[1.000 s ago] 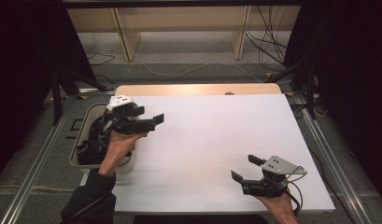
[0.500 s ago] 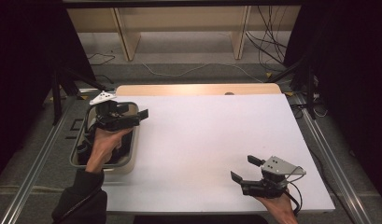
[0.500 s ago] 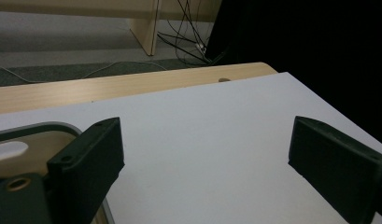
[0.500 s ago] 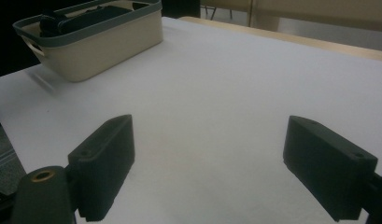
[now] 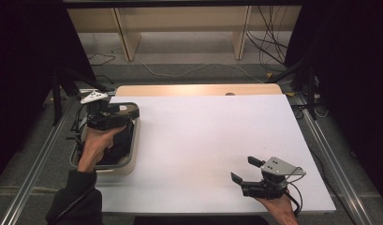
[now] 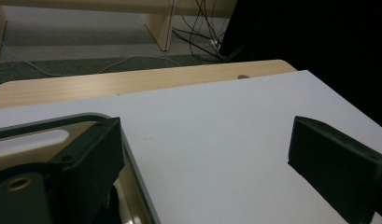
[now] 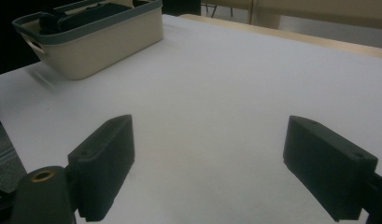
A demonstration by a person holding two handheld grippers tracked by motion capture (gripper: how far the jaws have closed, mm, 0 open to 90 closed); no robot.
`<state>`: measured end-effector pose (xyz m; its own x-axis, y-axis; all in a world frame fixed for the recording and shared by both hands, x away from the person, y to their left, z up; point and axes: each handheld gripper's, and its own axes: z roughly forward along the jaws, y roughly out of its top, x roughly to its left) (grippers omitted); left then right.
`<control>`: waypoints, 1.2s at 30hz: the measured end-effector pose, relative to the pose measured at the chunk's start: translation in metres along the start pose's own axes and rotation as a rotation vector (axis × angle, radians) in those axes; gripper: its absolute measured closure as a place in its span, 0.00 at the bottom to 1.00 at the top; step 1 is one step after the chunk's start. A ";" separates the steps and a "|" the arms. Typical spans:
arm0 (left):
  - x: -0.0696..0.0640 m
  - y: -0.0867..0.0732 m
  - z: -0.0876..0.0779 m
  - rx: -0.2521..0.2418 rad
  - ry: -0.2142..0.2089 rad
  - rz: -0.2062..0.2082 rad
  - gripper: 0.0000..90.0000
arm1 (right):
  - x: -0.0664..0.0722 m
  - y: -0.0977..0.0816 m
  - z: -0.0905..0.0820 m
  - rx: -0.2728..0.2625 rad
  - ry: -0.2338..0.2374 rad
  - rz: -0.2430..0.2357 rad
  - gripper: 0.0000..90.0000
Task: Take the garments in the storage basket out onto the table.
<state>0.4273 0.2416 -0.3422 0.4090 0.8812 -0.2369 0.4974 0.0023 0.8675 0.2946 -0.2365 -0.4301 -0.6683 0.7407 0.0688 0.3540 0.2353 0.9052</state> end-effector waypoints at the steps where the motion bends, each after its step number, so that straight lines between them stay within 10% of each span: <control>1: 0.000 0.000 0.000 0.000 0.000 0.000 0.11 | 0.000 0.000 0.000 0.001 0.000 -0.002 0.19; 22: 0.038 -0.002 -0.011 0.084 0.081 -0.037 0.12 | -0.001 -0.001 0.000 0.009 -0.001 0.005 0.19; 36: 0.061 -0.014 -0.004 0.246 0.155 -0.074 0.12 | 0.000 -0.001 0.001 0.012 0.000 -0.001 0.19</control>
<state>0.4424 0.2970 -0.3673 0.2519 0.9448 -0.2097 0.6998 -0.0282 0.7138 0.2953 -0.2362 -0.4313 -0.6688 0.7403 0.0681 0.3612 0.2435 0.9001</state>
